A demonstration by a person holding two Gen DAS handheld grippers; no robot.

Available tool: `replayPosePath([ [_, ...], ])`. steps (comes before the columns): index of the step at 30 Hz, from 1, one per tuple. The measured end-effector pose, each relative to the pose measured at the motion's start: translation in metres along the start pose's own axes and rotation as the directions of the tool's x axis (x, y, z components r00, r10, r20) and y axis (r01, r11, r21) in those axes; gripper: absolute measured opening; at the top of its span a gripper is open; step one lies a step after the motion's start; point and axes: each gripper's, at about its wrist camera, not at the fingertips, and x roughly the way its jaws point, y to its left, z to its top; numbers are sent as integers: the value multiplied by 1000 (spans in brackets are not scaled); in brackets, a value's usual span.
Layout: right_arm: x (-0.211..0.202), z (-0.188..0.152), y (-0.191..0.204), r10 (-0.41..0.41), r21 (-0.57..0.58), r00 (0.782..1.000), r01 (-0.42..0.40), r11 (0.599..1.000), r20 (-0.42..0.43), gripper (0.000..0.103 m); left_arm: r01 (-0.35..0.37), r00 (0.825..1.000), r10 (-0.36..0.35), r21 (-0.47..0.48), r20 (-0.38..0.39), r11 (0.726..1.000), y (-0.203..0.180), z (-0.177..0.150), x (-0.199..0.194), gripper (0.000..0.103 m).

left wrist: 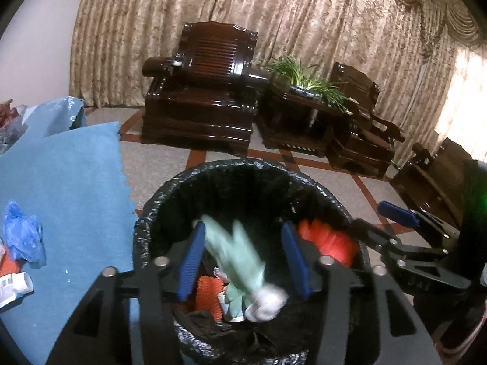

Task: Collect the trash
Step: 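Grasp the red bag with the right tool while the left tool grasps the green glove, drop both in bin, then return to the table and grasp the blue plastic bag with the right tool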

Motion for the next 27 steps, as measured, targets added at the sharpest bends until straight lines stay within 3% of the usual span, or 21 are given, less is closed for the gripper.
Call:
replayPosePath([
  [1, -6, 0, -3, -64, 41, 997, 62, 997, 45, 89, -9, 1000, 9, -2, 2, 1000, 3, -2, -2, 58],
  [2, 1, -1, -3, -20, 14, 1000, 20, 1000, 6, 90, -22, 1000, 22, -4, 3, 1000, 6, -2, -3, 62],
  [6, 2, -5, -8, -4, 32, 1000, 4, 999, 4, 96, -121, 992, 122, -22, 29, 992, 25, -8, -21, 81],
  [14, 4, 1, 20, 123, -7, 992, -123, 992, 24, 96, -285, 955, 289, -66, 65, 956, 73, -26, -67, 87],
  [23, 13, 19, 107, 291, -128, 956, -287, 949, 19, 96, -484, 864, 498, -144, 78, 863, 147, -51, -126, 87],
  [27, 18, 23, 155, 336, -173, 942, -330, 928, 6, 96, -529, 836, 546, -183, 57, 829, 174, -64, -140, 86],
])
